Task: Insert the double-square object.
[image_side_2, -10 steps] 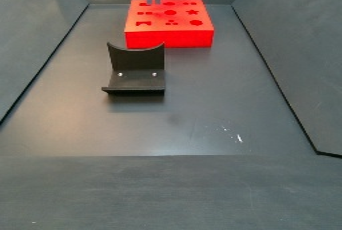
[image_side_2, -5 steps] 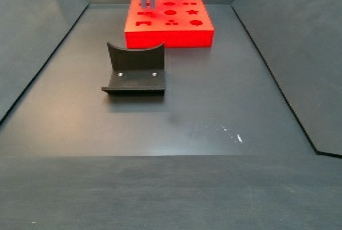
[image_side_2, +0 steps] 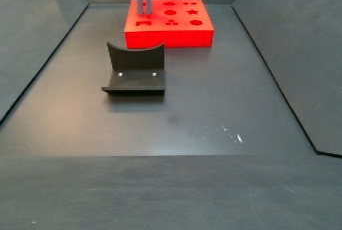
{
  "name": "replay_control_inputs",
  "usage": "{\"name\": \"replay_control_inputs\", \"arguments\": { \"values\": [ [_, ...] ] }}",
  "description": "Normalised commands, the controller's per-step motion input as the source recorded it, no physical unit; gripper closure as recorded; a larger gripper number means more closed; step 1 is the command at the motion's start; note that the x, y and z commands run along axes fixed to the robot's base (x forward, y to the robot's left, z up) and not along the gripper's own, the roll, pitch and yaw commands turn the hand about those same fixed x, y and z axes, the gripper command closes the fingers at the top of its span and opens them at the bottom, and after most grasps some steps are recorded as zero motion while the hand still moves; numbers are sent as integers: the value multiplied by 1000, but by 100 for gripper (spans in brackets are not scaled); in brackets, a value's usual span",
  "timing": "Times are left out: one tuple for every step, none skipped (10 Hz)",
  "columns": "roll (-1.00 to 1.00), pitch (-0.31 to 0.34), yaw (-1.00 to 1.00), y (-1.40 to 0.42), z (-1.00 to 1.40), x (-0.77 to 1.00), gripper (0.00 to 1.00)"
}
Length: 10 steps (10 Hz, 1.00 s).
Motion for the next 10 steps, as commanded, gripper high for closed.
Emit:
{"name": "replay_control_inputs", "arguments": {
  "values": [
    [177, 40, 209, 9, -289, 54, 100],
    [119, 16, 143, 0, -374, 80, 100],
    [71, 0, 0, 0, -497, 166, 100],
    [34, 0, -246, 0, -563, 283, 100],
    [0, 1, -437, 0, -557, 303, 100],
    [0, 0, -586, 0, -543, 266, 100],
    [-57, 0, -826, 0, -343, 86, 100],
    [-74, -26, -223, 6, -80, 171, 100],
    [-44, 0, -31, 29, 0, 0, 100],
    [0, 0, 0, 0, 0, 0, 100]
  ]
}}
